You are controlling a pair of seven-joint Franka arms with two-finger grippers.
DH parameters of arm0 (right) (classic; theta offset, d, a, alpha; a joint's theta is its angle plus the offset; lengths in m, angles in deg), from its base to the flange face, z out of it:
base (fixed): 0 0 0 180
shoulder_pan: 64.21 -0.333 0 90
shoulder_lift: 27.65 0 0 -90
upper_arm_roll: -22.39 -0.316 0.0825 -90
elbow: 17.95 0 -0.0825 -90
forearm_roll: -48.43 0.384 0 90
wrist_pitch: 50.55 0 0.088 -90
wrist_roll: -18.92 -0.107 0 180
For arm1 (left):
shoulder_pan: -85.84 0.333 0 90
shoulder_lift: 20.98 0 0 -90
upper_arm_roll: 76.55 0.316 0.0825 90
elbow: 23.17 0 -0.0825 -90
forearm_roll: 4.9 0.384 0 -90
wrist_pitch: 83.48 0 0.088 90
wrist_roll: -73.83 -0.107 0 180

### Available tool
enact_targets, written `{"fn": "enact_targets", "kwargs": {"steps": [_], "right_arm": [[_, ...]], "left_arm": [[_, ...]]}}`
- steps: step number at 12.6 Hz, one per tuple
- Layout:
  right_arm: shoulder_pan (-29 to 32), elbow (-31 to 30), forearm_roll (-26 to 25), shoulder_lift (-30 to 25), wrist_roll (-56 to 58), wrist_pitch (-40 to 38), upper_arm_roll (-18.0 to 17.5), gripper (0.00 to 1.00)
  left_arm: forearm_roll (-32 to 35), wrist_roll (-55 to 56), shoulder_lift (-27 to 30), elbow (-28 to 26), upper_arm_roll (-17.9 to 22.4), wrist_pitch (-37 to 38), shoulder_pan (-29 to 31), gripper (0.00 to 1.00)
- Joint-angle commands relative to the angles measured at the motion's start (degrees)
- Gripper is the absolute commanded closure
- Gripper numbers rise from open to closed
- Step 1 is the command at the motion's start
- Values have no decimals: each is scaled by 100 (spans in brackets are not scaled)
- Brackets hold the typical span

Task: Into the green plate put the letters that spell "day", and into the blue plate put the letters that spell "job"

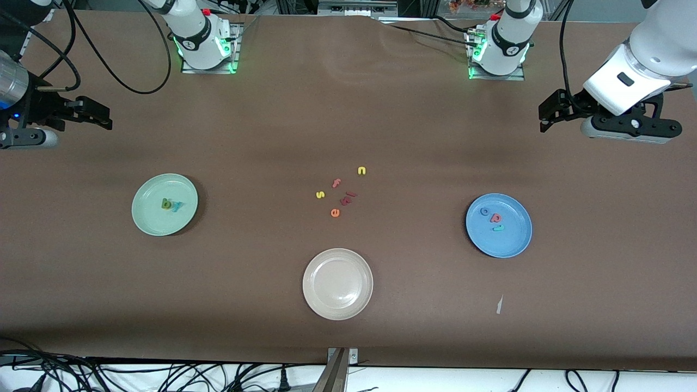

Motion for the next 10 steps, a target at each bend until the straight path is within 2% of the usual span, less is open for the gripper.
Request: {"fn": "enact_targets", "kwargs": {"steps": [1, 10], "right_arm": [[14, 85, 26, -49, -49, -93, -27, 0], [23, 85, 8, 4, -49, 188, 25, 0]], "left_arm": [[-62, -47, 55, -51, 49, -42, -38, 0], [-62, -47, 55, -51, 49, -42, -46, 0]]}}
